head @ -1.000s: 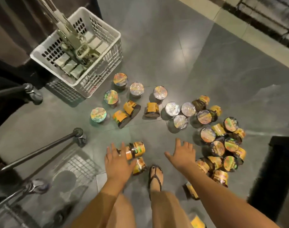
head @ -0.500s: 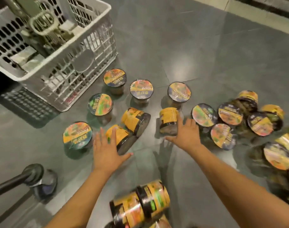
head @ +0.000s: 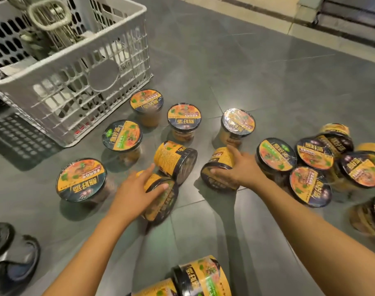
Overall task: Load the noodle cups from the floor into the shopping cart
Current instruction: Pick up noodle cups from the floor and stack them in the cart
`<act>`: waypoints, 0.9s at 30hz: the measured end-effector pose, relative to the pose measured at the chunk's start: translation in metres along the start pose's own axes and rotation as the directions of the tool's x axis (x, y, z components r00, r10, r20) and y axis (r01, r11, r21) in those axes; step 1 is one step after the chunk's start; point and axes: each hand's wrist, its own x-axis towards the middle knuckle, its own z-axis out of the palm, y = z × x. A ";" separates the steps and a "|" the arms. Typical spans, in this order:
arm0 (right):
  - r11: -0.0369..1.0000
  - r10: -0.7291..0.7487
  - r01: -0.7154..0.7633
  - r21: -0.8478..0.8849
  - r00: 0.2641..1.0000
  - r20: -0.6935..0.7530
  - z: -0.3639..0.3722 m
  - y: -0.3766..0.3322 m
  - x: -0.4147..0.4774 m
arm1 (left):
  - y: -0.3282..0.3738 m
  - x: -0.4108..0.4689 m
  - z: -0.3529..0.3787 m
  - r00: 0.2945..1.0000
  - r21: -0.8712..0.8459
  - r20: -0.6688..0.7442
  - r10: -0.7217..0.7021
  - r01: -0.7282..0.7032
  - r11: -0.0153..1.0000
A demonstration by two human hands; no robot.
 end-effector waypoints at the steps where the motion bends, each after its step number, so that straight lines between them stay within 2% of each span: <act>1: 0.998 0.009 -0.011 0.061 0.999 0.031 0.000 0.000 -0.003 | 0.002 -0.001 -0.002 1.000 -0.040 0.020 0.020 -0.019 0.999; 4: 0.958 0.053 -0.096 0.268 0.985 0.163 -0.005 0.005 -0.010 | 0.011 -0.003 -0.009 0.997 -0.141 0.050 0.060 -0.052 0.989; 7: 0.927 0.104 -0.202 0.316 0.948 0.300 -0.009 0.006 -0.020 | 0.015 -0.004 -0.013 0.999 -0.156 -0.031 0.042 -0.047 0.987; 9: 0.906 0.158 -0.260 0.333 0.940 0.303 -0.006 0.006 -0.029 | 0.016 -0.003 -0.010 0.991 -0.081 -0.122 0.054 -0.064 0.995; 10: 0.908 0.181 -0.261 0.328 0.950 0.254 -0.005 0.006 -0.032 | 0.017 -0.002 -0.007 0.986 -0.027 -0.154 0.063 -0.068 0.997; 12: 0.949 0.191 -0.207 0.238 0.977 0.089 -0.003 0.010 -0.034 | 0.021 -0.003 0.000 0.981 0.060 -0.188 0.050 -0.039 0.997; 14: 0.987 0.150 -0.143 0.068 0.983 -0.104 -0.001 0.013 -0.034 | 0.027 -0.007 0.005 0.979 0.156 -0.205 -0.004 0.036 0.987; 15: 0.993 0.117 -0.118 0.007 0.981 -0.152 -0.001 0.015 -0.035 | 0.030 -0.009 0.007 0.976 0.217 -0.217 -0.031 0.079 0.973; 16: 0.995 0.094 -0.099 -0.027 0.984 -0.151 -0.001 0.014 -0.038 | 0.031 -0.011 0.009 0.970 0.274 -0.239 -0.045 0.112 0.955; 18: 0.993 0.095 -0.097 -0.062 0.995 -0.034 0.000 0.012 -0.045 | 0.032 -0.014 0.010 0.961 0.364 -0.275 -0.027 0.130 0.922; 21: 0.979 0.103 -0.081 -0.189 0.989 0.110 0.004 0.011 -0.051 | 0.032 -0.015 0.010 0.969 0.424 -0.249 -0.002 0.111 0.899; 24: 0.937 0.060 0.002 -0.350 0.984 0.165 0.007 0.010 -0.051 | 0.035 -0.019 0.011 0.974 0.466 -0.224 -0.012 0.118 0.877; 27: 0.922 0.046 0.013 -0.387 0.989 0.143 0.013 0.010 -0.051 | 0.034 -0.019 0.017 0.975 0.507 -0.216 -0.046 0.152 0.849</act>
